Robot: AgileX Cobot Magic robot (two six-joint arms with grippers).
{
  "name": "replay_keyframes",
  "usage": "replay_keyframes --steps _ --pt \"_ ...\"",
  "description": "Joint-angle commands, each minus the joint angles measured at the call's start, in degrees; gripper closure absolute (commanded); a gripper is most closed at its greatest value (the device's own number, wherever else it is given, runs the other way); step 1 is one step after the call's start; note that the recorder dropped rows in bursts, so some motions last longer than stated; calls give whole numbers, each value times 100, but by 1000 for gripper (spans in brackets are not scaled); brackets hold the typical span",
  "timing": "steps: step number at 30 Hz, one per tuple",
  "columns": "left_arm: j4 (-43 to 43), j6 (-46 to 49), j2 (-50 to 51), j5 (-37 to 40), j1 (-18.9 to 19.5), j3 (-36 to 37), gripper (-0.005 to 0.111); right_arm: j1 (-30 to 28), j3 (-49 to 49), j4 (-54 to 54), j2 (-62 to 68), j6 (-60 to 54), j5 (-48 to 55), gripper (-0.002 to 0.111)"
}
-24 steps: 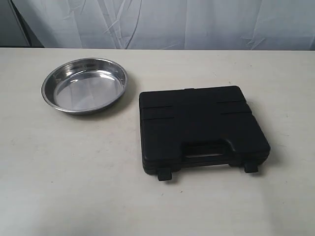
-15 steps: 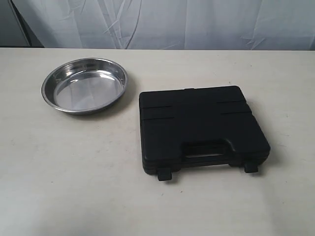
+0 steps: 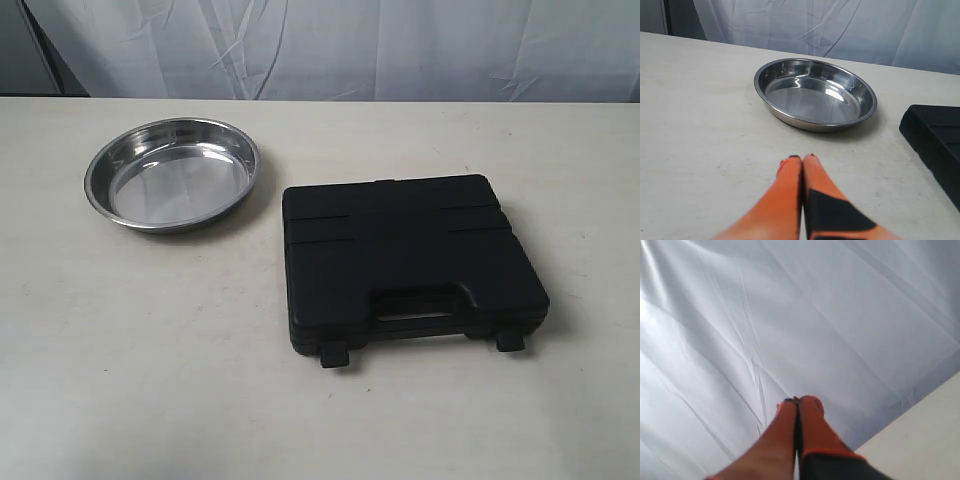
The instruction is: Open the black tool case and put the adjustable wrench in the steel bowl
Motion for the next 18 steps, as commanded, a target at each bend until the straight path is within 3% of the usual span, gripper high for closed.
replay_keyframes --steps 1,6,10,14,18 --pt "14 2 -25 -11 2 23 107 -24 -213 83 -31 101 196 108" --pt "14 2 -25 -11 2 23 107 -24 -1233 -1315 559 52 1594 108" --pt "14 2 -25 -11 2 23 107 -24 -2782 -3324 2199 -134 3666 108" --pt "14 2 -25 -11 2 23 107 -24 -4368 -3861 3963 -1865 5069 108" --pt "14 2 -25 -11 2 23 107 -24 -5627 -3551 5447 -3834 5453 108"
